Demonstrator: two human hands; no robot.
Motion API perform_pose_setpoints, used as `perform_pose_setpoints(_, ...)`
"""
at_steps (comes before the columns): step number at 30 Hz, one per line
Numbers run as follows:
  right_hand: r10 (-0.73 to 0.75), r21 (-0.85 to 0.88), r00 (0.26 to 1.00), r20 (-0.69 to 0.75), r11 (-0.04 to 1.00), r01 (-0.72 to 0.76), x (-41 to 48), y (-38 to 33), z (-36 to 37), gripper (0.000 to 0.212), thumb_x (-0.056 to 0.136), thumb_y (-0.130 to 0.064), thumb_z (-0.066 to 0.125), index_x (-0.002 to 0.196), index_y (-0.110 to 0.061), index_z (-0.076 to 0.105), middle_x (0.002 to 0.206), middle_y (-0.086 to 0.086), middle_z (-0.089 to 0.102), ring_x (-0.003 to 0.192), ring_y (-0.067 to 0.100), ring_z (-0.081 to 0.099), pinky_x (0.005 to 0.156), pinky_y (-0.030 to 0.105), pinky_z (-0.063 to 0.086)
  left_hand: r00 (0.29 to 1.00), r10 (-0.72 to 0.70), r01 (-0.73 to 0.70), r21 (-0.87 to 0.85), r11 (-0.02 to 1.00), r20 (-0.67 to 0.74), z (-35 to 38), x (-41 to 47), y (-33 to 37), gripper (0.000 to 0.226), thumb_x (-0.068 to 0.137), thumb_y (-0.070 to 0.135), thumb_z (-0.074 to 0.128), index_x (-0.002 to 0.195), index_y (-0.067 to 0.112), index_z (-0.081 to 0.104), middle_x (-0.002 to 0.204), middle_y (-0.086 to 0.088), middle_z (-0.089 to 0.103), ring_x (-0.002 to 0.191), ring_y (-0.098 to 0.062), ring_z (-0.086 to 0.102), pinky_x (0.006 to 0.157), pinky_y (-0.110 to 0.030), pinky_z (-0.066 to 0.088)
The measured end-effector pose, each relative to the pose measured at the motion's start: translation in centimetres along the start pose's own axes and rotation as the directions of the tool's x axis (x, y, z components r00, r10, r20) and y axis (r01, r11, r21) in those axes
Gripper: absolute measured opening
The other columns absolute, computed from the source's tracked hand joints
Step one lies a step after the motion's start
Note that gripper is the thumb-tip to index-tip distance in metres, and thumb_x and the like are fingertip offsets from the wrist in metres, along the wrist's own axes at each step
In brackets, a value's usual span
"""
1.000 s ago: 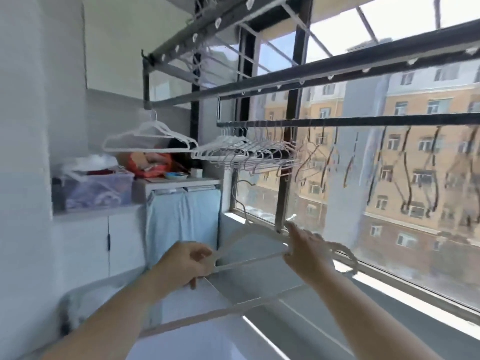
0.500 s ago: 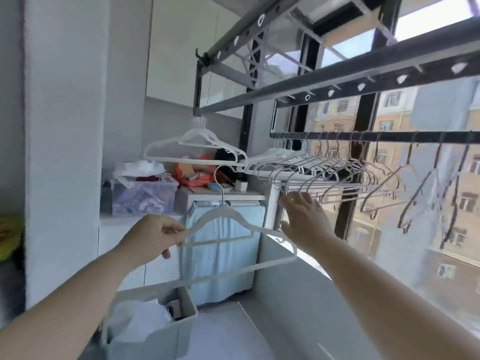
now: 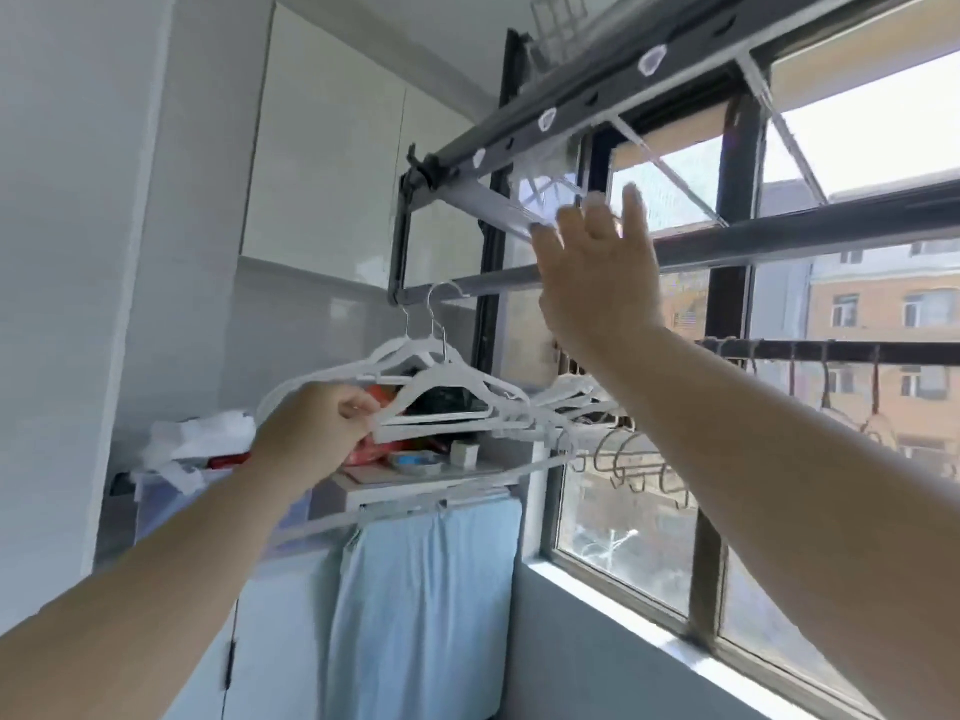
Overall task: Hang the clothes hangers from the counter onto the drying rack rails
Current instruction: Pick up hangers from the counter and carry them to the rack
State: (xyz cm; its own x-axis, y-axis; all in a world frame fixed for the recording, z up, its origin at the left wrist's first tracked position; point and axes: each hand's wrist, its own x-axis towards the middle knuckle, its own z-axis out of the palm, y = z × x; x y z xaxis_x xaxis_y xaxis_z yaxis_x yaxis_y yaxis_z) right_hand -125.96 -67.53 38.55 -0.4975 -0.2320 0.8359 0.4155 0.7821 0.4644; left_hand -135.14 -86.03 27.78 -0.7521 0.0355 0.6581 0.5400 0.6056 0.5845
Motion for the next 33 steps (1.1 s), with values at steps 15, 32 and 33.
perform_pose_setpoints(15, 0.169, -0.207, 0.973, 0.157, 0.969, -0.134, 2.0, -0.3, 2.1, 0.030, 0.094, -0.011, 0.039, 0.124, -0.007, 0.043, 0.118, 0.008, 0.055, 0.113, 0.028, 0.049, 0.096, 0.039, 0.035, 0.987, 0.122, -0.122, -0.008, 0.992, 0.100, 1.0, 8.7, -1.1, 0.020, 0.092, 0.010, 0.047, 0.102, 0.012, 0.064, 0.076, 0.003, 0.059, 0.052, -0.009, 0.051, 0.051, -0.022, 0.037)
perform_pose_setpoints(32, 0.147, -0.198, 0.979, 0.138, 0.973, -0.118, 1.8, -0.7, 2.0, 0.037, 0.092, -0.009, 0.036, 0.128, -0.011, 0.039, 0.122, 0.009, 0.052, 0.114, 0.028, 0.046, 0.098, 0.038, 0.032, 0.979, 0.138, -0.137, -0.017, 0.990, 0.152, 3.0, 8.8, -1.0, 0.017, 0.091, 0.021, 0.050, 0.096, 0.016, 0.066, 0.100, -0.004, 0.069, 0.084, -0.022, 0.065, 0.078, -0.033, 0.051)
perform_pose_setpoints(33, 0.149, -0.187, 0.980, 0.134, 0.975, -0.123, 1.8, -0.7, 1.9, 0.037, 0.092, -0.009, 0.036, 0.128, -0.011, 0.039, 0.122, 0.009, 0.051, 0.114, 0.028, 0.046, 0.098, 0.038, 0.032, 0.979, 0.149, -0.150, -0.006, 0.989, 0.139, 2.9, 8.7, -1.0, 0.020, 0.091, 0.021, 0.050, 0.102, 0.015, 0.065, 0.106, -0.002, 0.068, 0.086, -0.021, 0.062, 0.077, -0.031, 0.048)
